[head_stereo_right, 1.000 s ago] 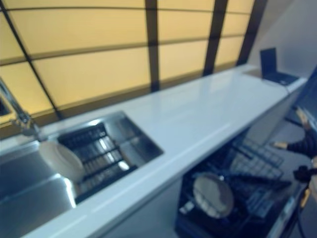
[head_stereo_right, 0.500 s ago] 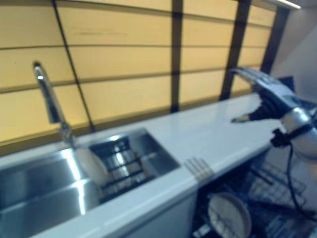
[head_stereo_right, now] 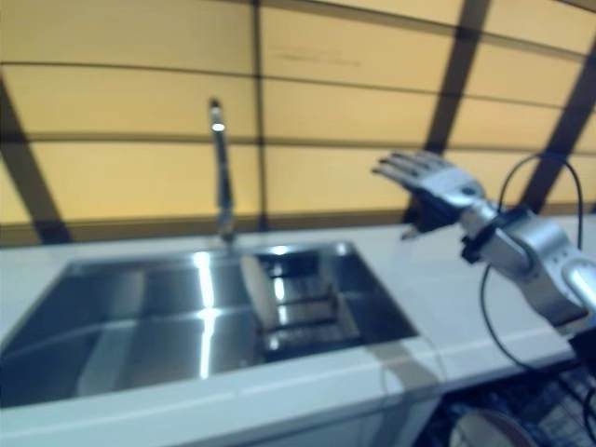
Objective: Take plates into dishwasher
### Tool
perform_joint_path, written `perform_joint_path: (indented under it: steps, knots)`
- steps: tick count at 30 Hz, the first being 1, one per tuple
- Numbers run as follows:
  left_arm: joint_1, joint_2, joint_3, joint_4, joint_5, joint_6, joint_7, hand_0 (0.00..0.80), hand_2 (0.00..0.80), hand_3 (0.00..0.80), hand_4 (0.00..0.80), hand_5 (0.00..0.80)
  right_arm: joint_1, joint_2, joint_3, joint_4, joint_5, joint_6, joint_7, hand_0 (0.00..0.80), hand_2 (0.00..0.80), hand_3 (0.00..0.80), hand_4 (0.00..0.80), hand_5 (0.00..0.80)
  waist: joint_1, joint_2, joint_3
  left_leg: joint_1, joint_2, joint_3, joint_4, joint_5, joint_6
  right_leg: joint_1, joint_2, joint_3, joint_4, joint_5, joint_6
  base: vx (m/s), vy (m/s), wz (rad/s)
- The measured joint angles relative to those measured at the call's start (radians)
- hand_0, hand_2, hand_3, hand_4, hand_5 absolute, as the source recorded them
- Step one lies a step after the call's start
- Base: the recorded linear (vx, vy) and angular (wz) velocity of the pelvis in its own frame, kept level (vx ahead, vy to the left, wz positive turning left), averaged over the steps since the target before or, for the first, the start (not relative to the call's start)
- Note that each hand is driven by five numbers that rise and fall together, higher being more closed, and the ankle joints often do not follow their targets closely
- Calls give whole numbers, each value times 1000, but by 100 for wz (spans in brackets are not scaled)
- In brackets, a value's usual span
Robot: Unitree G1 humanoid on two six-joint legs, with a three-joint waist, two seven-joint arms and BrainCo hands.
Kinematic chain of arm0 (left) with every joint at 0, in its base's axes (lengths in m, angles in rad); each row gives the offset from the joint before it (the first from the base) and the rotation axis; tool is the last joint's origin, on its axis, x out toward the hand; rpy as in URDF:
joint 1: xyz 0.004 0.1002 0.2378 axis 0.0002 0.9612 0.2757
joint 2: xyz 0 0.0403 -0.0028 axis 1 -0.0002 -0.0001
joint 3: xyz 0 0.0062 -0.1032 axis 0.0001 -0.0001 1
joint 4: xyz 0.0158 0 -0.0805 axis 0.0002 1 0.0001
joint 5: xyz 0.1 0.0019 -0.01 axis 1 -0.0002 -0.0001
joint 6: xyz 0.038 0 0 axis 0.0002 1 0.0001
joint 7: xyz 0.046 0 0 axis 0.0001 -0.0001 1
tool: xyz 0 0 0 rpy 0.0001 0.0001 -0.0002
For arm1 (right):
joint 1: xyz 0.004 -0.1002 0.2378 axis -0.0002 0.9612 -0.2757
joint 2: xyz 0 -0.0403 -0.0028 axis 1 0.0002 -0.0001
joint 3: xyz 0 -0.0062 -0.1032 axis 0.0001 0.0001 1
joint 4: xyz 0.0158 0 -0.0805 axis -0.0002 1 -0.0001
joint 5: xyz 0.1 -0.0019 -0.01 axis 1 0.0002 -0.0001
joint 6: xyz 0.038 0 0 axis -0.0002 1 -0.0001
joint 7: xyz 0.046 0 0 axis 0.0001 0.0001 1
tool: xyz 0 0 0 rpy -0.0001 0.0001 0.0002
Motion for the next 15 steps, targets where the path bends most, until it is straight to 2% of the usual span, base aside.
perform_joint_path:
  steps: [2, 5, 6, 7, 8, 9, 10, 11, 12, 14, 15]
  knots:
    - [-15, 20, -1, -1, 0, 5, -1, 0, 0, 0, 0, 0, -29, -1, 38, 7, -55, -32, -36, 0, 0, 0, 0, 0, 7, 5, 26, 2, -7, -30, 6, 1, 20, -40, -23, 28, 113, 26, -6, 65, 77, 46]
    - [-16, 51, -24, -27, 0, 22, -1, 0, 0, 0, 0, 0, -105, -19, 109, 24, -85, -72, -82, 0, 0, 0, 0, 0, 20, 15, 33, 0, -16, -69, 10, 4, 41, -73, -26, 95, 189, 70, -11, 66, -13, 36]
    - [-17, 56, -27, -34, 0, 24, -1, 0, 0, 0, 0, 0, -112, -23, 115, 24, -85, -78, -88, 0, 0, 0, 0, 0, 21, 15, 33, 2, -17, -81, 11, 6, 44, -75, -26, 99, 195, 70, -10, 115, -135, 64]
    - [-17, 73, -27, -58, 0, 31, -1, 0, 0, 0, 0, 0, -158, -32, 141, 29, -86, -101, -103, 0, 0, 0, 0, 0, 24, 12, 34, -1, -19, -121, 7, 15, 58, -77, -9, 113, 187, 14, -1, 88, -108, 47]
    - [-17, 73, -27, -58, 0, 31, -1, 0, 0, 0, 0, 0, -158, -32, 141, 29, -86, -101, -103, 0, 0, 0, 0, 0, 24, 12, 34, -1, -19, -121, 7, 15, 58, -77, -9, 113, 187, 14, -1, 75, -103, 54]
    - [-17, 79, -28, -63, 0, 38, -1, 0, 0, 0, 0, 0, -194, -36, 161, 37, -87, -116, -114, 0, 0, 0, 0, 0, 24, 11, 35, -1, -19, -138, 7, 16, 59, -67, 8, 118, 138, -15, -1, 104, -156, 49]
    - [-17, 80, -28, -65, -1, 39, -1, 0, 0, 0, 0, 0, -226, -50, 170, 40, -86, -129, -136, 0, 0, 0, 0, 0, 23, 4, 37, 2, -22, -166, 5, 15, 56, -52, 33, 121, 20, -23, 1, 130, -202, 60]
    - [-17, 79, -28, -65, -1, 40, -1, 0, 0, 0, 0, 0, -232, -58, 176, 42, -86, -132, -147, 0, 0, 0, 0, 0, 20, 0, 38, 3, -22, -181, 5, 14, 54, -47, 44, 126, -27, -23, 0, 172, -268, 72]
    - [-19, 80, -28, -64, -1, 39, 0, 0, 0, 0, 0, 0, -233, -75, 183, 50, -86, -137, -165, 0, 0, 0, 0, 0, 13, -13, 41, 2, -23, -210, 4, 11, 49, -33, 72, 165, -140, -16, 7, 103, -168, 60]
    - [-18, 89, -28, -62, 0, 40, 0, 0, 0, 0, 0, 0, -230, -76, 188, 77, -86, -144, -183, 0, 0, 0, 0, 0, -5, -49, 42, 0, -38, -260, 3, 8, 36, -4, 91, 214, -260, -12, 13, 84, -166, 87]
    - [-21, 96, -29, -61, -1, 40, 1, 0, 0, 0, 0, 0, -226, -76, 188, 96, -86, -144, -194, 0, 0, 0, 0, 0, -13, -88, 41, -2, -57, -291, -1, 7, 6, 13, 91, 256, -300, 33, -5, 53, -176, 103]
